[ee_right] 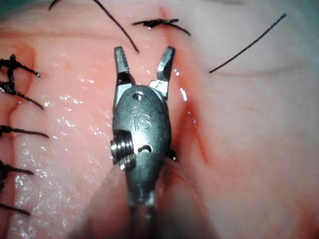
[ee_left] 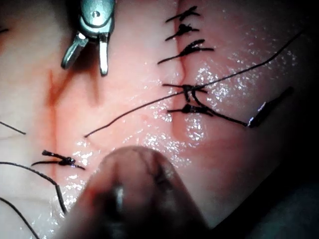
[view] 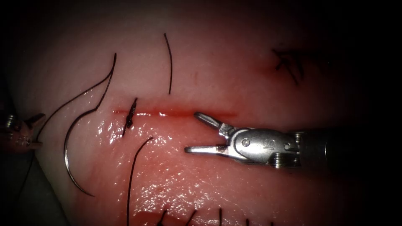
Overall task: Wound Closure
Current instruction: Grab the suture with the left gripper
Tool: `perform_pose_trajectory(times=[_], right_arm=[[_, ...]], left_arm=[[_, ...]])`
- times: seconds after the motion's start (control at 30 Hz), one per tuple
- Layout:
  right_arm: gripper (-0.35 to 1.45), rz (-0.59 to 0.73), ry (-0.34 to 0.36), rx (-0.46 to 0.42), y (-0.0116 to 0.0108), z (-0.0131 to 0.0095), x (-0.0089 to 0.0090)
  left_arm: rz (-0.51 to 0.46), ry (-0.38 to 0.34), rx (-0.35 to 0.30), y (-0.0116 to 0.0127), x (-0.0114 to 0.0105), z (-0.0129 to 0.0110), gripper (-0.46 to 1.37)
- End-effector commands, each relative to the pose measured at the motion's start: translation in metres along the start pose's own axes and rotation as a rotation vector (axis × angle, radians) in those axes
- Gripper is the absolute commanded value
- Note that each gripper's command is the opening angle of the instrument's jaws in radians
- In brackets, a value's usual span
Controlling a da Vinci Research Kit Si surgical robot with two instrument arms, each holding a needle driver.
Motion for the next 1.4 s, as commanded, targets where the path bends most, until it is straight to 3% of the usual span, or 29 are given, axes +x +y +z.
perform_pose_trajectory(times=[0.03,0.17,0.23,0.27,0.33,0.4,0.57,0.6,0.67,0.7,0.77,0.9,0.93,1.03,1.4], right_arm=[[1.25,0.001,0.000,0.007,0.0000,0.0000,0.0000],[1.25,0.001,0.000,0.008,0.0000,-0.0001,0.0000],[1.25,0.001,0.000,0.008,0.0000,-0.0002,0.0000],[1.25,0.001,0.000,0.009,0.0000,-0.0003,0.0000],[1.25,0.001,0.000,0.009,0.0001,-0.0004,-0.0001],[1.25,0.001,0.000,0.010,0.0002,-0.0004,-0.0002],[1.25,0.000,0.000,0.010,0.0004,-0.0004,-0.0003],[1.25,0.000,0.000,0.010,0.0005,-0.0005,-0.0004],[1.25,0.000,0.000,0.011,0.0005,-0.0005,-0.0004],[1.25,0.000,0.000,0.011,0.0005,-0.0006,-0.0004],[1.25,0.000,0.001,0.011,0.0005,-0.0006,-0.0004],[1.25,0.000,0.001,0.013,0.0007,-0.0007,-0.0005],[1.25,0.000,0.001,0.013,0.0008,-0.0008,-0.0006],[1.25,0.001,0.001,0.014,0.0011,-0.0009,-0.0007],[1.25,0.001,0.001,0.015,0.0016,-0.0009,-0.0011]], left_arm=[[-0.013,0.140,-0.050,0.0006,0.0010,0.0002,-0.35],[-0.019,0.208,-0.082,0.0012,0.0025,0.0002,-0.32],[-0.021,0.242,-0.096,0.0013,0.0029,0.0002,-0.12],[-0.021,0.305,-0.120,0.0015,0.0031,0.0002,0.25],[-0.027,0.350,-0.121,0.0015,0.0031,0.0002,0.51],[-0.039,0.416,-0.110,0.0014,0.0031,0.0001,0.42],[-0.042,0.492,-0.113,0.0013,0.0027,0.0000,0.45],[-0.038,0.507,-0.109,0.0013,0.0026,0.0000,0.41],[-0.026,0.584,-0.098,0.0011,0.0025,0.0001,0.16],[-0.027,0.621,-0.095,0.0011,0.0026,0.0002,0.16],[-0.020,0.654,-0.095,0.0010,0.0026,0.0003,0.24],[-0.001,0.686,-0.099,0.0011,0.0027,0.0008,0.66],[0.024,0.693,-0.093,0.0012,0.0028,0.0010,0.92],[0.057,0.712,-0.084,0.0017,0.0032,0.0016,1.10],[0.259,0.818,0.007,0.0037,0.0063,0.0021,1.08]])
